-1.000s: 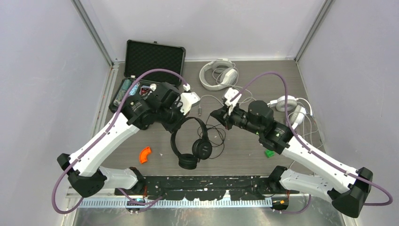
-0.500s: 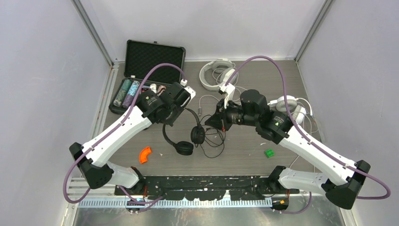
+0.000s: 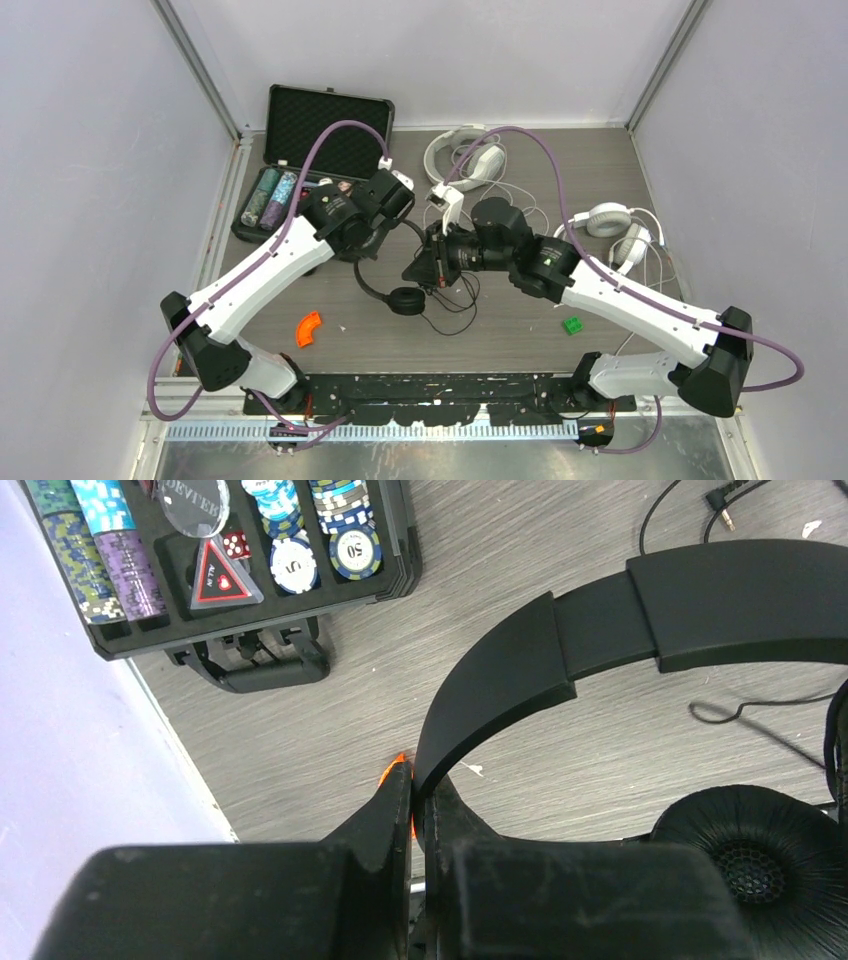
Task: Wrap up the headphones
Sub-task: Wrap the headphones cable around the headphones.
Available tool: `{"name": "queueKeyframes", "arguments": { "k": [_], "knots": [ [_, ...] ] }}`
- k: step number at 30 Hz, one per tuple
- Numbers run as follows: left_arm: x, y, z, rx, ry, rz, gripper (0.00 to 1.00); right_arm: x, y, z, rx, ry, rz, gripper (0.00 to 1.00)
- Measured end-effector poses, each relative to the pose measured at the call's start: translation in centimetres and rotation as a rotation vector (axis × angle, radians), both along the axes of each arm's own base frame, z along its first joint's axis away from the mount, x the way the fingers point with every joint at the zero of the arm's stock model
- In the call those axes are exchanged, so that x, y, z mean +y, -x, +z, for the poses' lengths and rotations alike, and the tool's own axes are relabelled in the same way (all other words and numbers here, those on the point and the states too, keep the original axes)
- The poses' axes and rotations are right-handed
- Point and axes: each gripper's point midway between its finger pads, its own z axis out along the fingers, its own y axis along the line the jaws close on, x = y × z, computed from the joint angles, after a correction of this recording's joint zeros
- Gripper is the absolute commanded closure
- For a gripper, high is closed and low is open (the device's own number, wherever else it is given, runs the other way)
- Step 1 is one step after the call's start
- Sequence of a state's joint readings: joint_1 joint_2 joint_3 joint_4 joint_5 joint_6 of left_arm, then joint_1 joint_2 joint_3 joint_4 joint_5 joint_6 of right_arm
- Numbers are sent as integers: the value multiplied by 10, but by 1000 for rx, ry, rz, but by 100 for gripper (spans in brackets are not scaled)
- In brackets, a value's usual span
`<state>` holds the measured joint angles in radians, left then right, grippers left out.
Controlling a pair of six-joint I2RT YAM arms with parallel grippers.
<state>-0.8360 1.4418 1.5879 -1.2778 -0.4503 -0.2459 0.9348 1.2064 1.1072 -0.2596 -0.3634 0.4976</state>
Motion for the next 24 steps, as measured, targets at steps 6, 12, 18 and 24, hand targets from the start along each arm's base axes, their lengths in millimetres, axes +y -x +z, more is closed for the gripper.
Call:
{"name": "queueKeyframes", "arguments": {
  "k": [6, 12, 18, 24],
  "knots": [
    [-2, -1, 2, -18, 42, 63, 100, 7, -6, -2, 11, -6, -43, 89],
    [3, -6, 17, -93, 120, 156, 100, 13, -7, 8, -4, -43, -58, 87],
    [11, -12, 41, -187, 236, 262, 100, 16, -4, 8, -16, -45, -57, 86],
    [14, -18, 51, -230, 300, 331, 100, 18, -4, 7, -50, -30, -78, 85]
  ]
}}
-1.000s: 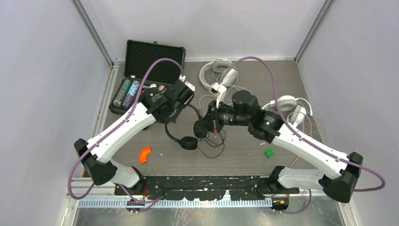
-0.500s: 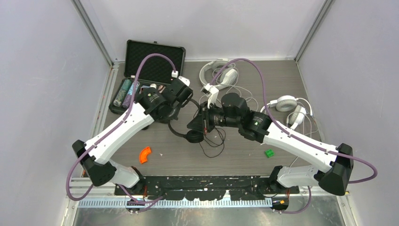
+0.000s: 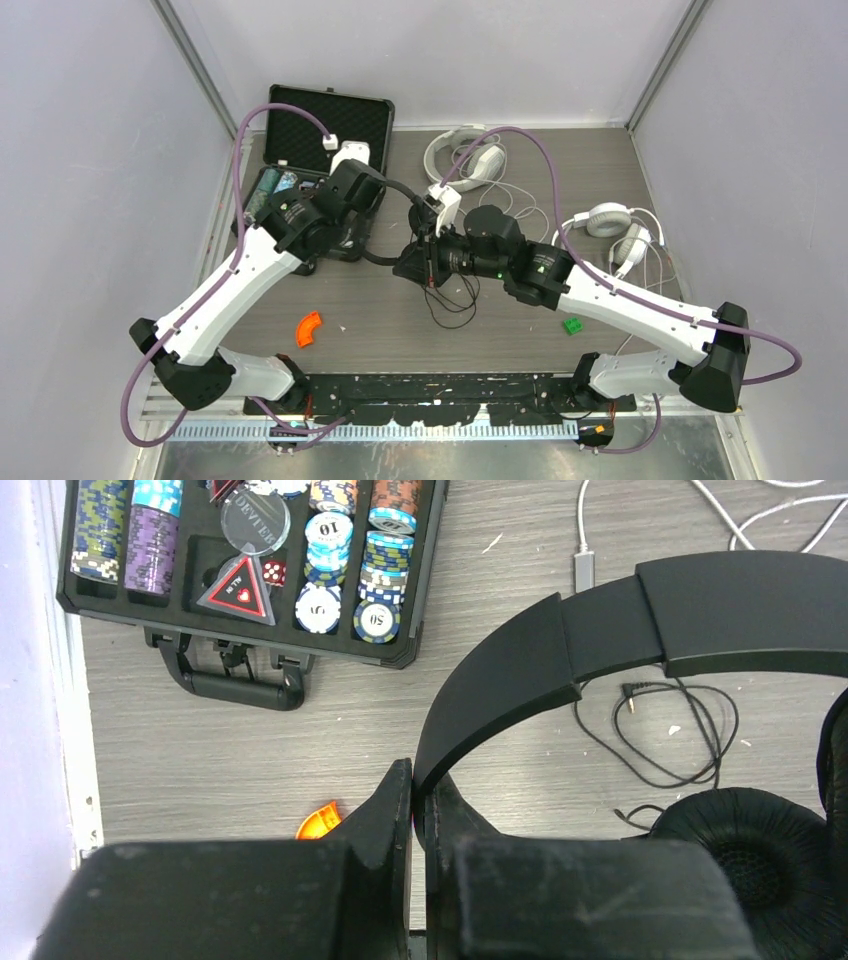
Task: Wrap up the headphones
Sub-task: Wrap the headphones cable around the headphones.
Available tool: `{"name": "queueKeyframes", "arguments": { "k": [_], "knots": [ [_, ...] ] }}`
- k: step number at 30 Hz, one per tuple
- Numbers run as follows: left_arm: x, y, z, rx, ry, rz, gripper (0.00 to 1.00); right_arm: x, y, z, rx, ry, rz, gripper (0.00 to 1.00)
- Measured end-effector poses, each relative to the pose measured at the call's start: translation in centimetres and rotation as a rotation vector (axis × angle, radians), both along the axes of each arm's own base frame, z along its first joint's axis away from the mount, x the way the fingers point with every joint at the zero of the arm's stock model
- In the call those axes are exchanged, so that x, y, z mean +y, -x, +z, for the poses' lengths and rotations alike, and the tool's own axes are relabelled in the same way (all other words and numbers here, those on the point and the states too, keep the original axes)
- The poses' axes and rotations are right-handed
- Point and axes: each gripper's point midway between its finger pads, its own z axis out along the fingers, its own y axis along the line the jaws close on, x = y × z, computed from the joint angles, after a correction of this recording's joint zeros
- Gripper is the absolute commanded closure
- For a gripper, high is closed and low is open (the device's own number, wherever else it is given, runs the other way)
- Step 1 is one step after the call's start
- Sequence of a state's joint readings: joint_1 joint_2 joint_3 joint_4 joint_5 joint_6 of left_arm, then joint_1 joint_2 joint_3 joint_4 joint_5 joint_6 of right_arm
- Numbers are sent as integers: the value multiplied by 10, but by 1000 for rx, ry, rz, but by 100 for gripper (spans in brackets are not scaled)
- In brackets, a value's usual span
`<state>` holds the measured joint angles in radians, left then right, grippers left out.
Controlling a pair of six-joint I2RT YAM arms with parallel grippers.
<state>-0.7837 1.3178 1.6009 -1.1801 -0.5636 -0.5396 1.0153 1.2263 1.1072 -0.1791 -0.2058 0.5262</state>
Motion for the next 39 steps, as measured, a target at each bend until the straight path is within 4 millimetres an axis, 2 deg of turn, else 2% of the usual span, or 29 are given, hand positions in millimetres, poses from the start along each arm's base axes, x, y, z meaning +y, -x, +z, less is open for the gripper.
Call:
{"name": "queueKeyframes", "arguments": {
  "k": [11, 17, 23, 26, 33, 39],
  "knots": [
    [4, -10, 5, -25, 97, 95, 100, 2, -7, -2, -130, 14, -67, 82],
    [5, -12, 20, -66, 201, 127, 100, -13, -14, -37, -264, 53, -113, 81],
    [3, -9, 22, -71, 286, 140, 100, -14, -24, -44, -357, 36, -141, 79],
    [0, -9, 20, -62, 318, 144, 100, -16, -25, -47, -391, 15, -150, 76],
    [-6, -6, 23, -47, 391, 140, 100, -22, -26, -68, -465, 5, -144, 66],
    [-10, -1, 28, -41, 438, 127, 100, -26, -27, -81, -570, -9, -140, 52]
  ]
}}
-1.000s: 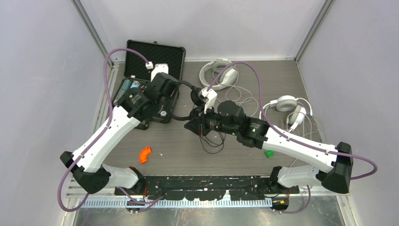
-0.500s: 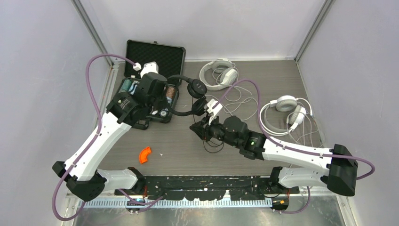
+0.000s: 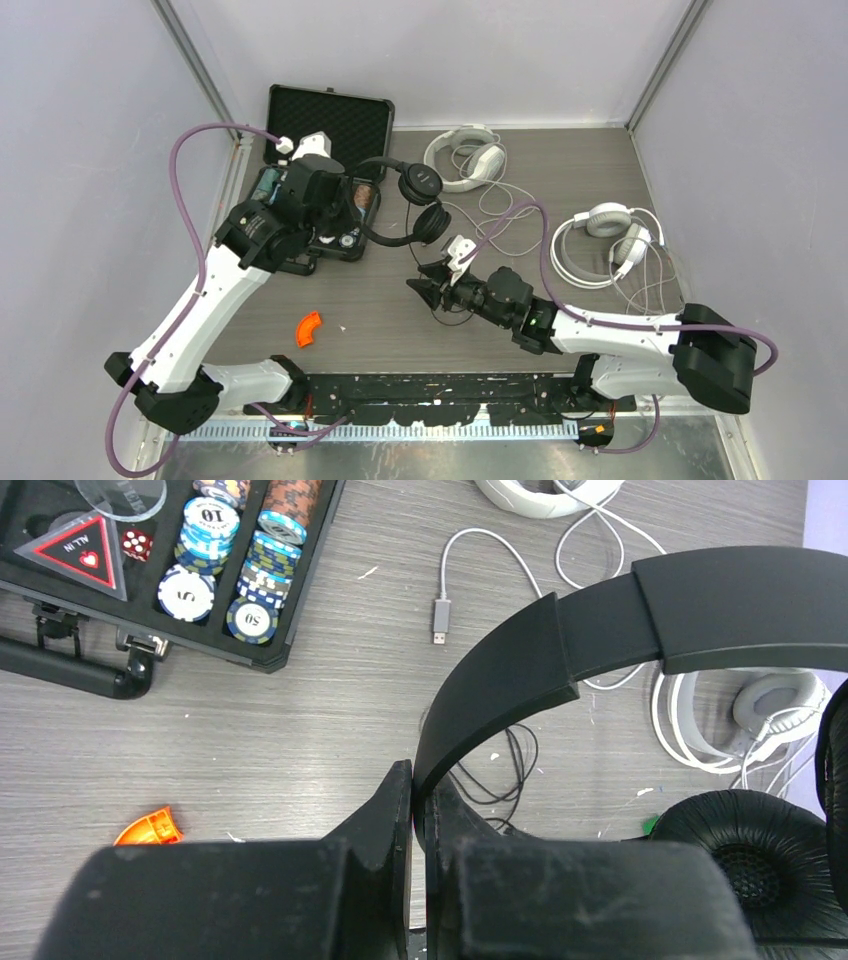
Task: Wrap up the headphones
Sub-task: Wrap the headphones cable around the headphones.
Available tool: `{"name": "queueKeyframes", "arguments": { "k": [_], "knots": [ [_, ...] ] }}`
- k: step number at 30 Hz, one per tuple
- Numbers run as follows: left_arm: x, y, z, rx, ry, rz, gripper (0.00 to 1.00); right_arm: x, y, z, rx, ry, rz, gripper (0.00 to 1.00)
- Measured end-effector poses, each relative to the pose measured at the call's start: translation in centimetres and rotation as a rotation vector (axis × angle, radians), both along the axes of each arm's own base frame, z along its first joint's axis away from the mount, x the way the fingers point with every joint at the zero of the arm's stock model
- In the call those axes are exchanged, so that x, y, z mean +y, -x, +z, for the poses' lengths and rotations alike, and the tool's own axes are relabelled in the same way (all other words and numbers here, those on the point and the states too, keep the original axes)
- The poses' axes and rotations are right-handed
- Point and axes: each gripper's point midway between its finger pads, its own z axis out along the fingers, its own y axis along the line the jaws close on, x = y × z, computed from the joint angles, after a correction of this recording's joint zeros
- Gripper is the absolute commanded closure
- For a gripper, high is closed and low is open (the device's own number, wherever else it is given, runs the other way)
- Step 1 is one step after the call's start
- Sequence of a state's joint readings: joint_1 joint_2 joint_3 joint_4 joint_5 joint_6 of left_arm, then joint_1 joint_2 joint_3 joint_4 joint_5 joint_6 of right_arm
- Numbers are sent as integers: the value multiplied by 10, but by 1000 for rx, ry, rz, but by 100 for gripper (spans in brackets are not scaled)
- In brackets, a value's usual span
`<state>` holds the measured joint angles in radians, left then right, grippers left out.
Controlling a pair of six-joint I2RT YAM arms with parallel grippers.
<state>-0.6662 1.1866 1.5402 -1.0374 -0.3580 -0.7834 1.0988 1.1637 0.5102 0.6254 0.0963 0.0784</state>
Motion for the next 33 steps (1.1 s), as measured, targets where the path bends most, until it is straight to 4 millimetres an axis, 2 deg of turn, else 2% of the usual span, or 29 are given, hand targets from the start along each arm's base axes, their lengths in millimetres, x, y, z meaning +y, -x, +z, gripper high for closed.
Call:
{"name": "queueKeyframes", "arguments": {
  "k": [4, 10, 19, 25, 30, 33],
  "knots": [
    [-2, 3, 2, 2, 16, -11, 100, 0, -7, 4, -88, 1, -16, 43],
    [-3, 5, 3, 3, 31, -22, 100, 1, -15, 3, -169, 15, -35, 41],
    [-7, 9, 7, 10, 56, -41, 100, 4, -30, -15, -188, 38, -57, 46],
    [-6, 12, 13, -1, 70, -48, 100, -3, -41, -32, -170, 42, -80, 47],
    [-5, 15, 17, -11, 79, -50, 100, -6, -42, -48, -139, 47, -89, 48],
    [-6, 16, 19, -13, 86, -56, 100, -6, -41, -55, -125, 44, -86, 52]
  ]
}}
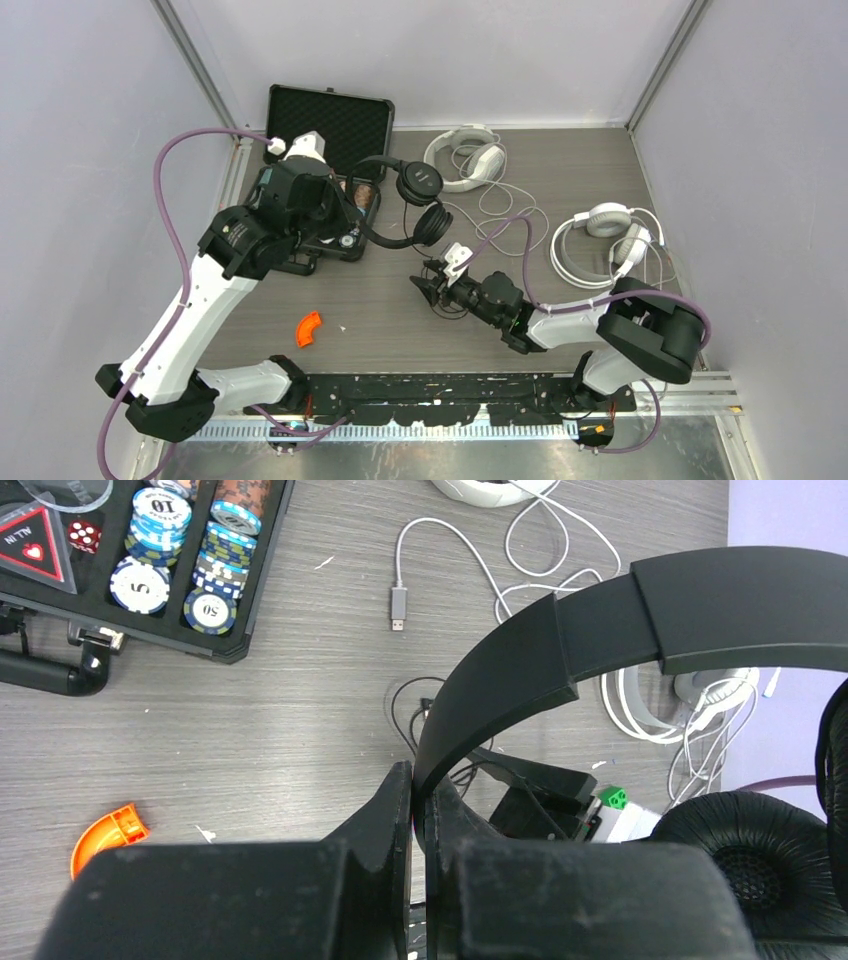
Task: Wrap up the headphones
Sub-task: Wrap the headphones cable around the headphones.
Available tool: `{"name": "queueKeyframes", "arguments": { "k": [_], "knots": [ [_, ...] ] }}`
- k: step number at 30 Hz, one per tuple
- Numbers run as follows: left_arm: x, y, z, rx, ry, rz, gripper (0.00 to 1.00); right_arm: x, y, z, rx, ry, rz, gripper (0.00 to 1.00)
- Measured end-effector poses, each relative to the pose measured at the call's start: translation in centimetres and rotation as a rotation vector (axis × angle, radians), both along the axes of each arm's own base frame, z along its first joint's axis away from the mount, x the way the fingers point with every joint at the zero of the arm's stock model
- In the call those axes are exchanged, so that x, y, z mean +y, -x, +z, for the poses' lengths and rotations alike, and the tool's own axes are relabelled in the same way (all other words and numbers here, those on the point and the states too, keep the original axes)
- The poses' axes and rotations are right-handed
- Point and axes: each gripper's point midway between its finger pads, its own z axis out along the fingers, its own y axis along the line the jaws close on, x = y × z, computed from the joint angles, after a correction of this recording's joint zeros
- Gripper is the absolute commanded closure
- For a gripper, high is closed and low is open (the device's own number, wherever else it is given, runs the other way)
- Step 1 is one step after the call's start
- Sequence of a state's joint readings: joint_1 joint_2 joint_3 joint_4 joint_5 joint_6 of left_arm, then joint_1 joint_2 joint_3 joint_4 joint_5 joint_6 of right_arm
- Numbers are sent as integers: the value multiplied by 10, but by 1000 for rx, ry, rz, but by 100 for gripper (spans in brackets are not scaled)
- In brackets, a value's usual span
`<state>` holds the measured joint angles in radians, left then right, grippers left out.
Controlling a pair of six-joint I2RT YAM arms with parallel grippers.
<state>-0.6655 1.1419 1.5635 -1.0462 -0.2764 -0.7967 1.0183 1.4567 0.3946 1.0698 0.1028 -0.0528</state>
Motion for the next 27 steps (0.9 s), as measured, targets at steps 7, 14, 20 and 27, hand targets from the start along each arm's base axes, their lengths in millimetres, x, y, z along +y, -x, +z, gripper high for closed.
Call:
{"name": "queueKeyframes", "arguments": {
  "k": [7, 14, 20, 27],
  "knots": [
    [-2, 2, 1, 3, 8, -13, 100, 1, 0, -14, 19, 6, 0, 91],
    [-4, 4, 3, 4, 11, -38, 100, -4, -6, -19, 37, -16, -17, 100],
    [-2, 7, 18, -16, 17, -74, 100, -14, -17, -21, 71, -46, -60, 100],
    [1, 8, 19, 6, -40, -143, 100, -32, -36, -13, 100, -95, -151, 100]
  ]
}}
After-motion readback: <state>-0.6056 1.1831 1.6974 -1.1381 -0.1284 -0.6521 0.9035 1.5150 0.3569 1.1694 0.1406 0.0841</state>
